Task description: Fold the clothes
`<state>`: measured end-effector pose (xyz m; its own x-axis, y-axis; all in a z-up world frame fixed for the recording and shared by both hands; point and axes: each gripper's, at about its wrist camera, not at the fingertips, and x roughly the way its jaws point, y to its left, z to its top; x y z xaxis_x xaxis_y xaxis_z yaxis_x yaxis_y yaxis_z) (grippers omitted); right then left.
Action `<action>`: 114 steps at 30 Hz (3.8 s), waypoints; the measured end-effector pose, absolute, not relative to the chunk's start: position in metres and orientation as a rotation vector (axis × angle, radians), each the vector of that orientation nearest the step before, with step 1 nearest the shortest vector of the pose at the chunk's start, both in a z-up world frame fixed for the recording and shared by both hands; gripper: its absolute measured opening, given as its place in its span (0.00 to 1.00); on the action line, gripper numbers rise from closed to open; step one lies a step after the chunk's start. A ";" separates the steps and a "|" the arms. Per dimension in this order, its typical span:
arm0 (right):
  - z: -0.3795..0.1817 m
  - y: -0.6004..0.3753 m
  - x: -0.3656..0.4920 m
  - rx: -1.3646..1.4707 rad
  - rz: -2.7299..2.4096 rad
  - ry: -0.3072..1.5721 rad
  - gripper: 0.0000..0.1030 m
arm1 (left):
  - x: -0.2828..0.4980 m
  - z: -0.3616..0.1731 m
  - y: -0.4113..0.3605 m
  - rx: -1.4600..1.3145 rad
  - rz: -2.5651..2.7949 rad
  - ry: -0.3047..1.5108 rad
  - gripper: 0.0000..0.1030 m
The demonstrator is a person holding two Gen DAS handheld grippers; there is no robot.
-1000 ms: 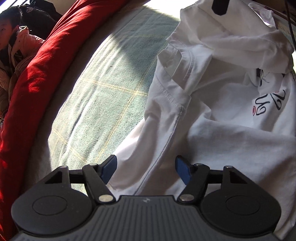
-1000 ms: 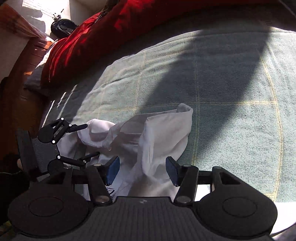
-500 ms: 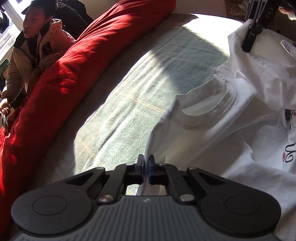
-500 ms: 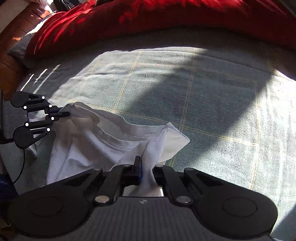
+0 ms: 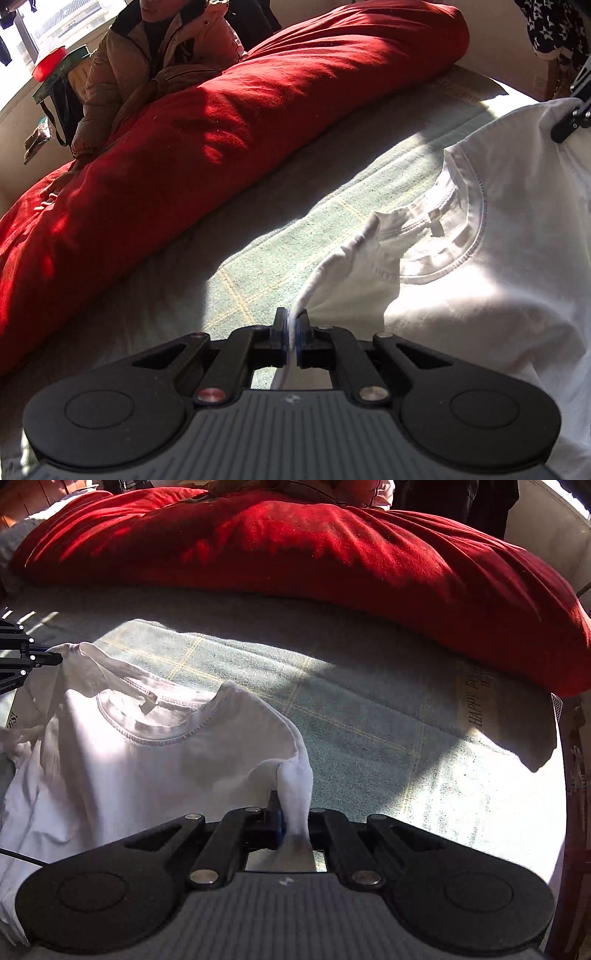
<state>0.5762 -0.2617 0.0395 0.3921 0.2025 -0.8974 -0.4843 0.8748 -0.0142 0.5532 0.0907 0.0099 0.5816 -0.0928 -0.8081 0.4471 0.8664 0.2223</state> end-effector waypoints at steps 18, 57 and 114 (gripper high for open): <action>0.046 -0.262 0.542 -0.158 0.423 1.029 0.54 | 0.511 0.000 0.084 0.342 -0.279 0.953 0.58; -0.023 -0.446 0.412 -0.113 0.224 1.175 0.62 | 0.405 0.016 -0.041 0.321 -0.410 1.048 0.65; -0.023 -0.628 0.471 0.344 -0.223 1.171 0.46 | 0.424 0.013 -0.066 0.316 -0.393 1.065 0.67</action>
